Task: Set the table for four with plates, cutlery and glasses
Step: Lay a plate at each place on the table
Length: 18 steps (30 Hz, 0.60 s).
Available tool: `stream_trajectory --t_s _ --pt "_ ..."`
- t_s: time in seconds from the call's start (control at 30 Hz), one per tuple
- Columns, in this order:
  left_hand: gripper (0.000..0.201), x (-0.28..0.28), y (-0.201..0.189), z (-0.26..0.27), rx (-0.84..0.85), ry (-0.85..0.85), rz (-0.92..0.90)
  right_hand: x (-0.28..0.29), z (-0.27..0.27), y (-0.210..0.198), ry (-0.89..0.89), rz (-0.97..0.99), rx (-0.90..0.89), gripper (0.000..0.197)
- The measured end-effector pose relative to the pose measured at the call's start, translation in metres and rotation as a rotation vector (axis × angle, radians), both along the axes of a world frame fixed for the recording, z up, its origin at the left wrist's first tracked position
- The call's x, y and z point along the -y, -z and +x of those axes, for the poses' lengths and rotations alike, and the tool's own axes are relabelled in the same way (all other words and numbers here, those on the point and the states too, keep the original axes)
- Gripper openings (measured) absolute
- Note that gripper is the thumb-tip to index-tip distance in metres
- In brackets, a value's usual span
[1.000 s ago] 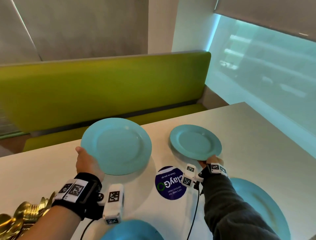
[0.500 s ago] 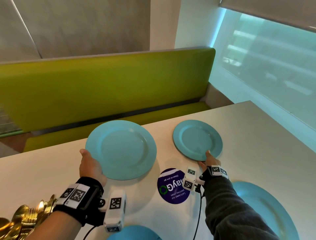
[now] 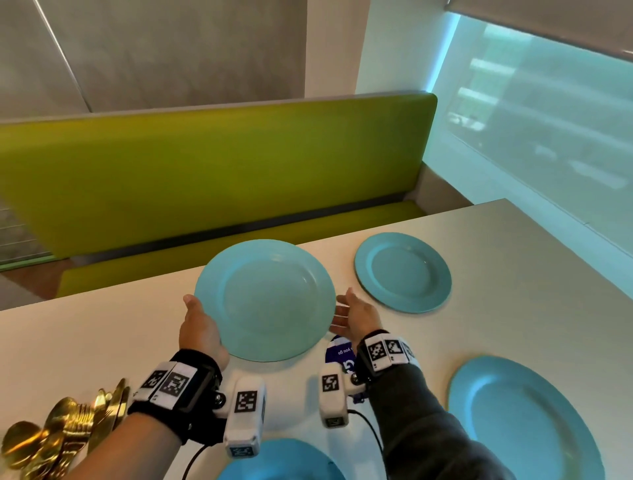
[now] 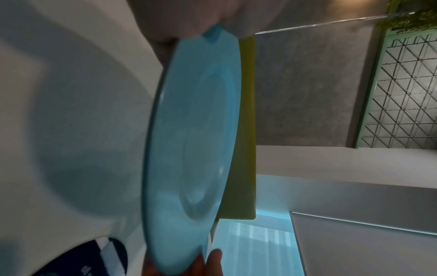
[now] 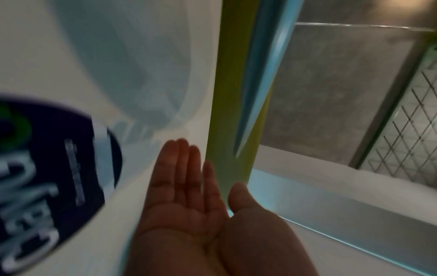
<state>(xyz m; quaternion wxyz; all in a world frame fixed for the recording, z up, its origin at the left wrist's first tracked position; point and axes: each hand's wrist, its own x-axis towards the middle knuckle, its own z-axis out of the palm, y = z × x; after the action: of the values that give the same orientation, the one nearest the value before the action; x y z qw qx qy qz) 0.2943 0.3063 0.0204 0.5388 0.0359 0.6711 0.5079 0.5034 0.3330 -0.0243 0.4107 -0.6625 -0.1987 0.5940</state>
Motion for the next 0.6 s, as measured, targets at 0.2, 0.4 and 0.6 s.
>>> stream_trajectory --t_s 0.2,0.4,0.6 --pt "0.056 0.018 -0.002 -0.054 0.024 -0.071 0.040 0.021 -0.081 -0.008 -0.010 -0.034 -0.216 0.026" --pt "0.056 0.010 0.005 -0.059 -0.022 0.025 0.046 0.022 -0.076 0.003 0.156 -0.039 -0.332 0.023" --pt "0.050 0.022 0.009 -0.091 -0.087 -0.055 0.039 0.025 -0.095 0.018 0.159 -0.056 -0.319 0.033"
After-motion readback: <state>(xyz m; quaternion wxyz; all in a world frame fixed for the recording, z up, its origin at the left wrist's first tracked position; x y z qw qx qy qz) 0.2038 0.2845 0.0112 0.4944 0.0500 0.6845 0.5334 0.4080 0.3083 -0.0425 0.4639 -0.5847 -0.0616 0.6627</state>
